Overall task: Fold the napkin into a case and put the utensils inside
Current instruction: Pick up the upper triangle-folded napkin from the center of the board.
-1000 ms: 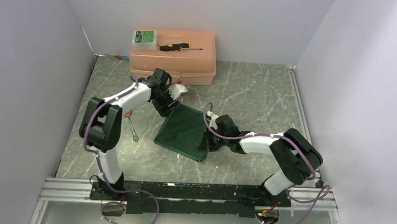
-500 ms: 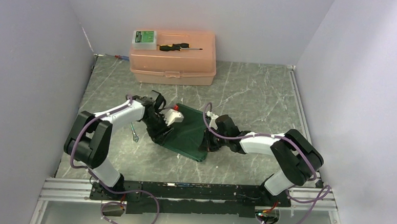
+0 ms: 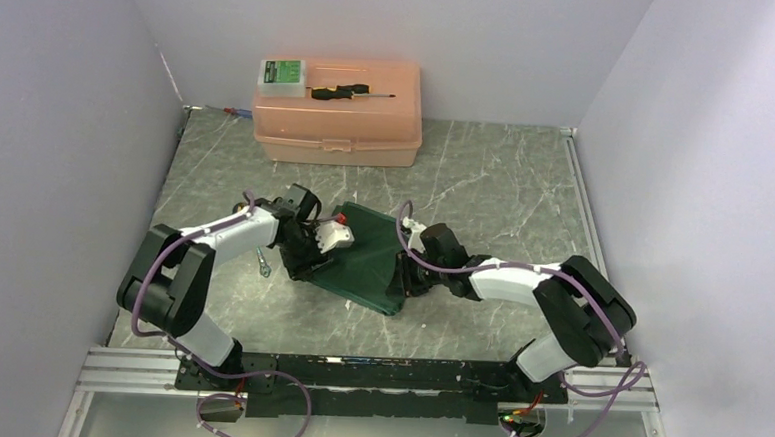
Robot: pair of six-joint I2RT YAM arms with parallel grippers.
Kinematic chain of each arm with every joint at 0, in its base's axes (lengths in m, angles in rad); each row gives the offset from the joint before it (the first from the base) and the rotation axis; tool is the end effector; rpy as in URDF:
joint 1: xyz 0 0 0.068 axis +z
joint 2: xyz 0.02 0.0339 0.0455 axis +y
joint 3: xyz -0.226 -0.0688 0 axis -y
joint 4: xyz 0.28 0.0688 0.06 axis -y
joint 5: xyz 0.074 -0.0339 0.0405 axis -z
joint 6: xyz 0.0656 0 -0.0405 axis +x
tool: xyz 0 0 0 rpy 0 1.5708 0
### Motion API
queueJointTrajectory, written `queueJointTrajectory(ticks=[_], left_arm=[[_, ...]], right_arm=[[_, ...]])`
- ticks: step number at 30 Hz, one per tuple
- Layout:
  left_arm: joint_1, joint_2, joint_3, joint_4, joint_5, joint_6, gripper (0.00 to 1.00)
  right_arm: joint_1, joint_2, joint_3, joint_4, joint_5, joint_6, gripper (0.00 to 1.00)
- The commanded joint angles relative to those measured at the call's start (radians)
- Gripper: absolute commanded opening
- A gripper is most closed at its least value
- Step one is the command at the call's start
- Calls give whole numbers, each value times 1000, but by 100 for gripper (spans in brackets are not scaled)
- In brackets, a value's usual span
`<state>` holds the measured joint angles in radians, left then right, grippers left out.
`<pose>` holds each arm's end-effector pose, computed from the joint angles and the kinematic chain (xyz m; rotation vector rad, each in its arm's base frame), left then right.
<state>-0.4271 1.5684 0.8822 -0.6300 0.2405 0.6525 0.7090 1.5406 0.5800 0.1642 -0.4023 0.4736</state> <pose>0.2746 -0.1421 0.0752 1.5012 2.4198 -0.3009 0.2237 0.2257 0.0483 -0.5062 2.4885 1.0037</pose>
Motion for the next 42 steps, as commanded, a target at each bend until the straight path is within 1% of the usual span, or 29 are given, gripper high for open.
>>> queueJointTrajectory(ticks=[1,3,4,5,6,9,10,11,13,16,18,19,20,22,24,26,29,35,39,42], left_arm=[[2,-76,18,11,-36,104,61],[16,-91,80,-36,-17,117,67],[35,-98,101,-72,11,125,76],[60,-110,134,-112,57,142,88],[94,-129,163,-152,100,164,92],[204,-210,252,-265,246,268,93],[229,-235,268,-296,280,301,94],[240,-259,270,-313,293,330,94],[241,-297,249,-334,300,405,94],[241,-353,158,-320,333,536,94],[241,-412,71,-287,376,618,94],[241,-450,15,-242,406,664,94],[241,-492,-44,-210,427,720,94],[240,-566,-172,-146,475,834,94],[238,-602,-245,-101,510,939,94],[226,-579,-277,-45,518,955,94],[206,-519,-276,10,509,965,93],[171,-445,-315,58,479,1114,86],[150,-405,-343,63,444,1213,82],[134,-381,-357,84,418,1245,80]], right_arm=[[4,-104,54,-118,62,-73,30],[9,-148,86,-191,107,-109,32],[15,-170,97,-221,131,-125,33],[24,-192,103,-245,158,-141,33],[34,-217,107,-261,182,-160,34],[85,-278,106,-302,251,-251,38],[110,-292,108,-313,270,-290,39],[137,-305,105,-319,293,-337,44],[190,-319,108,-332,346,-405,50],[239,-300,146,-365,387,-454,51],[283,-277,155,-378,438,-466,52],[304,-267,159,-386,470,-496,55],[315,-257,164,-395,490,-508,56],[328,-243,168,-414,518,-535,56],[330,-250,157,-410,522,-567,56],[331,-257,142,-401,513,-592,56],[330,-262,124,-377,465,-628,56],[331,-249,123,-354,383,-702,55],[331,-252,125,-355,391,-724,55],[331,-256,130,-362,392,-727,55]])
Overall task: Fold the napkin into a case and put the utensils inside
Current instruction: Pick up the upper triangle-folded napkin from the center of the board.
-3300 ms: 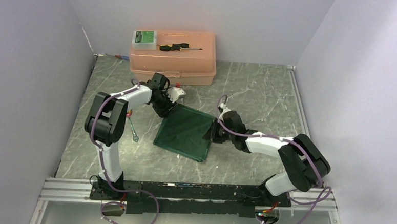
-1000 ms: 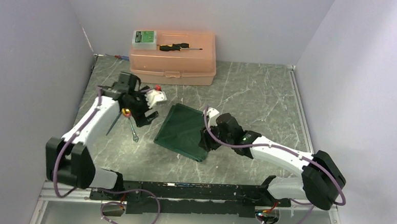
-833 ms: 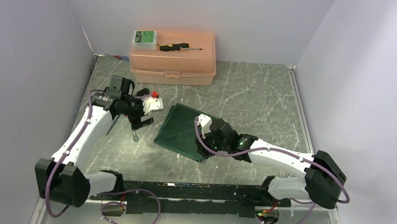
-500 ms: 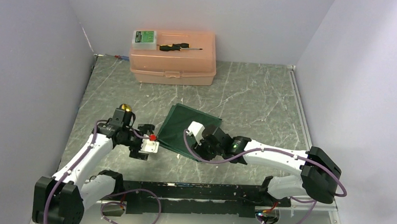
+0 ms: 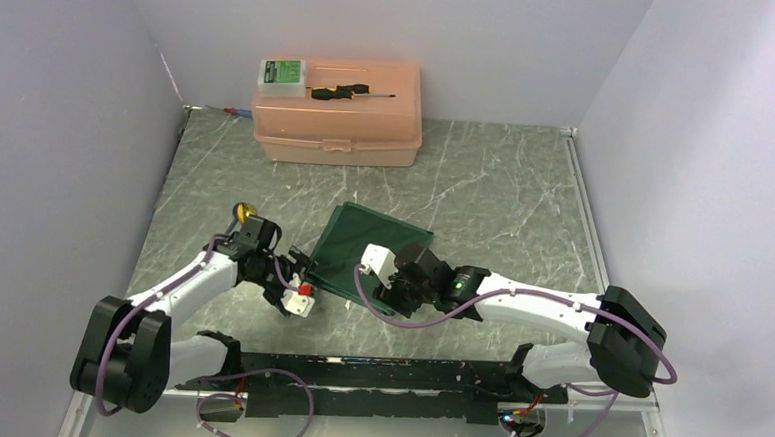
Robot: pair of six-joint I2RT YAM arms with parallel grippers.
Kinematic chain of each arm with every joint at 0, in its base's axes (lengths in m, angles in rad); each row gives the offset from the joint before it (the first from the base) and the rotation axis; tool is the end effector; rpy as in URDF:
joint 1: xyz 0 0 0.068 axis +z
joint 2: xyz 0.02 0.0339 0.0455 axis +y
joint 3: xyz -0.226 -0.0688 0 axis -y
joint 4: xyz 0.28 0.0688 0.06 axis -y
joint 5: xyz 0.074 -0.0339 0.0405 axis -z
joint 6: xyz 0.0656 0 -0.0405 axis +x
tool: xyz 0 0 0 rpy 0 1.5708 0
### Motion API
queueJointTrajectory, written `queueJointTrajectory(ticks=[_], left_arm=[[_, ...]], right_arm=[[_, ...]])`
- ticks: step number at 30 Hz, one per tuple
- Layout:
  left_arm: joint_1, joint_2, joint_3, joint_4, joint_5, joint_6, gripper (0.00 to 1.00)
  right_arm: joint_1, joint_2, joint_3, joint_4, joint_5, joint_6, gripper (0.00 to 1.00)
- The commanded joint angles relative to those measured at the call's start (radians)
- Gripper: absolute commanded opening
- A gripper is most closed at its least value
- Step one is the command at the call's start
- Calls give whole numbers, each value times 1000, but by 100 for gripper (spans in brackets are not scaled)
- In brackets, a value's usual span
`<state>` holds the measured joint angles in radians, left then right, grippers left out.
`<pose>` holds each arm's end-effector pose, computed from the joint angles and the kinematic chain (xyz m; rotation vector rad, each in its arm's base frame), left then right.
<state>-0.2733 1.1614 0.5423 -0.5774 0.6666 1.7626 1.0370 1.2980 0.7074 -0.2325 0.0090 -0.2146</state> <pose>0.2190 -0.1035 0.0903 2.1325 1.1303 -0.3040 0.1633 0.2752 0.1227 -1.4183 1.9698 0.3706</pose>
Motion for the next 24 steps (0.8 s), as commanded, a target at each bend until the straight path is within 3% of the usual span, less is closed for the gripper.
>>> queueJointTrajectory(ticks=[1,10,17,24], left_arm=[[-29,38,-17,45,-31,134,79],[-84,136,62,38,-159,93,53],[-105,160,40,86,-214,105,42],[-188,227,77,160,-324,-47,26]], right_arm=[[3,-15,3,35,-22,-36,55],[4,-12,16,47,-54,-35,53],[3,8,11,58,-79,-41,54],[5,6,17,23,-144,-63,55]])
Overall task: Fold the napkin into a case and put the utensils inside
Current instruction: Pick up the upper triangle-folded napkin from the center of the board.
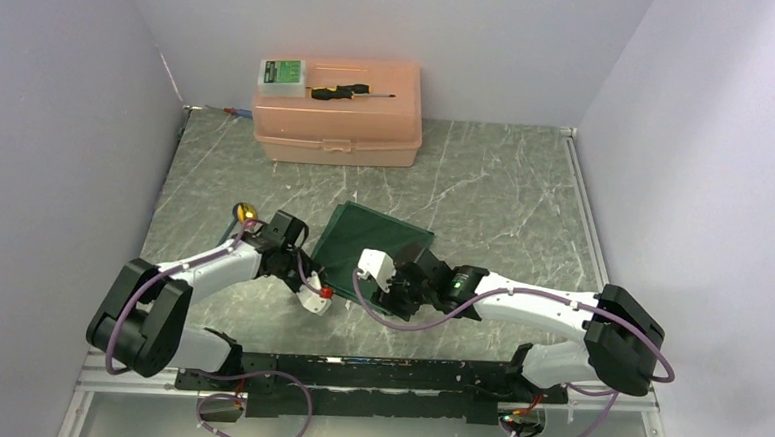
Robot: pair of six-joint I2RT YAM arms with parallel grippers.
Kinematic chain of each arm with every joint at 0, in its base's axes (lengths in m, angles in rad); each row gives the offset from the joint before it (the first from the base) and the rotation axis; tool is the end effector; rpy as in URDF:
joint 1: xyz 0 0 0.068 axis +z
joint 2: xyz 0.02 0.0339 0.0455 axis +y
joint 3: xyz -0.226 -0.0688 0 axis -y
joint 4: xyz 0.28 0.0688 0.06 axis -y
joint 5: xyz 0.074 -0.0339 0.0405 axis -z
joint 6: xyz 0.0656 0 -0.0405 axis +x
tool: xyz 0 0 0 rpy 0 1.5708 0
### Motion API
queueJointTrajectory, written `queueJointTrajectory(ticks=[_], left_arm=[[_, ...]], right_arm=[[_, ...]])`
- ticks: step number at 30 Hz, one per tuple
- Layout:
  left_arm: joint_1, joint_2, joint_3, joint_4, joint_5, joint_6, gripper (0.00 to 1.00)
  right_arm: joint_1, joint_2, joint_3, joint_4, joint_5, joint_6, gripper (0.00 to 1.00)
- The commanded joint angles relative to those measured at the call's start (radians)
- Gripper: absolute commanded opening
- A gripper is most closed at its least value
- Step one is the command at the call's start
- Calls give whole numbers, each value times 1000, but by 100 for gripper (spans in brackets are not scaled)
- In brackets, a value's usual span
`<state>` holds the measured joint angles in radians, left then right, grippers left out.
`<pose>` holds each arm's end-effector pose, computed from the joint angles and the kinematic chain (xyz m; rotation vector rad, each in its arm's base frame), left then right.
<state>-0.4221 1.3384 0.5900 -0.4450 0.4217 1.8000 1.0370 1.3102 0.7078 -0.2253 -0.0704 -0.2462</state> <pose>0.2292 -0.1324 0.0624 2.3639 1.0525 -0.1133 0.1593 0.2785 0.1200 -1.4901 1.9386 0.4464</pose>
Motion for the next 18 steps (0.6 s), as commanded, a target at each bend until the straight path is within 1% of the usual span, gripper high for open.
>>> queueJointTrajectory(ticks=[1,2,5,8,9,10,11,15,18], left_arm=[[-40,60,49,18,-75,-95,24],[-39,68,61,7,-69,-104,22],[-40,66,69,0,-51,-105,10],[-39,53,60,8,-50,-101,4],[-39,52,61,8,-50,-107,4],[-40,51,66,7,-50,-115,3],[-40,51,70,4,-49,-123,3],[-38,41,73,4,-48,-145,3],[-38,31,67,12,-45,-158,3]], right_arm=[[6,-4,15,15,-78,-36,55],[7,-1,16,14,-89,-47,55],[16,24,23,0,-109,-73,56],[25,56,38,-13,-112,-100,57],[26,67,43,-15,-118,-105,58],[26,75,50,-13,-125,-109,69],[27,84,51,-4,-129,-108,71],[28,114,51,39,-127,-108,72],[28,139,46,71,-83,-100,72]])
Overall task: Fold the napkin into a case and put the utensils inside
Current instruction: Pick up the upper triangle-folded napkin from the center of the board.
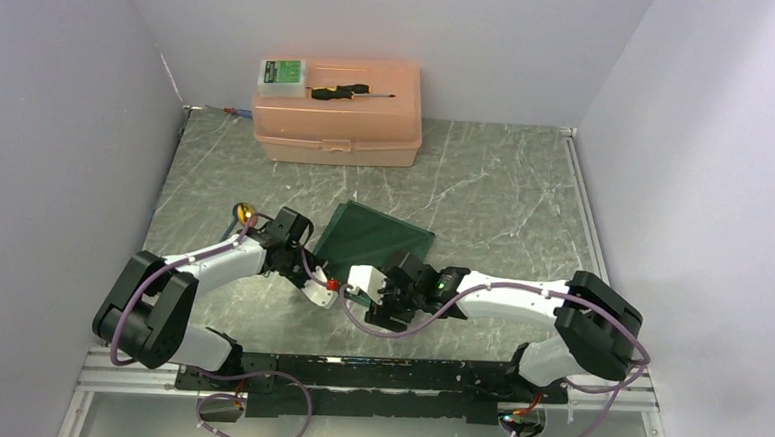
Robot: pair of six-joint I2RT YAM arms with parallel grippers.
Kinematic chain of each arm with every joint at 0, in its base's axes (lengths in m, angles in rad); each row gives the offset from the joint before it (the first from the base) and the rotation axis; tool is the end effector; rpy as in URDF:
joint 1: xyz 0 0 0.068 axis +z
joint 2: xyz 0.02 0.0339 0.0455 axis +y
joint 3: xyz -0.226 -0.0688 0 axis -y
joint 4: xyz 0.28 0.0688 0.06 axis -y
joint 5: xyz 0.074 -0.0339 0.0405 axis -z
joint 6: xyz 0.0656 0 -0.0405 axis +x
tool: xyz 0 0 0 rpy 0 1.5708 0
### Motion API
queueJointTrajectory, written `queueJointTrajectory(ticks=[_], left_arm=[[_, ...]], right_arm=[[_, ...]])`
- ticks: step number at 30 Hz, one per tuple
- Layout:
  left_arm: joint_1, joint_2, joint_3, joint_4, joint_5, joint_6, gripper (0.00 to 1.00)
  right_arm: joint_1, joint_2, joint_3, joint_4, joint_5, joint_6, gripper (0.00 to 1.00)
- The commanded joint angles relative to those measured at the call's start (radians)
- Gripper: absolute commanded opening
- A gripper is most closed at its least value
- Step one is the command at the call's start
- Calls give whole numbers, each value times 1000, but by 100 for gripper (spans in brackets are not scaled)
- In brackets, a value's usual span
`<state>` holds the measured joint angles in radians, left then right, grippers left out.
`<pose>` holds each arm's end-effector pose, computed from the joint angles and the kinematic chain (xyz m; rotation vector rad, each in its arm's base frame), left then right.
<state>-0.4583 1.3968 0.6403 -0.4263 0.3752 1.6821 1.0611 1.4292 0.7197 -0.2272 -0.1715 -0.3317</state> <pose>0.2376 -0.1440 0.0625 2.3374 1.1677 -0.1110 0.1472 0.2863 0.0887 -1.6993 1.9196 0.5057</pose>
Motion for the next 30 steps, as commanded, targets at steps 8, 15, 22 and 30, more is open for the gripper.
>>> queueJointTrajectory(ticks=[8,15,22,30], left_arm=[[1,-42,8,1,-2,-55,3],[4,-50,-4,12,-11,-71,3],[12,-63,-22,14,-8,-68,3],[13,-79,-28,8,-4,-68,3]], right_arm=[[13,69,35,130,128,-15,64],[15,71,13,177,153,-23,52],[43,102,19,147,129,-4,55],[60,156,28,143,182,23,53]])
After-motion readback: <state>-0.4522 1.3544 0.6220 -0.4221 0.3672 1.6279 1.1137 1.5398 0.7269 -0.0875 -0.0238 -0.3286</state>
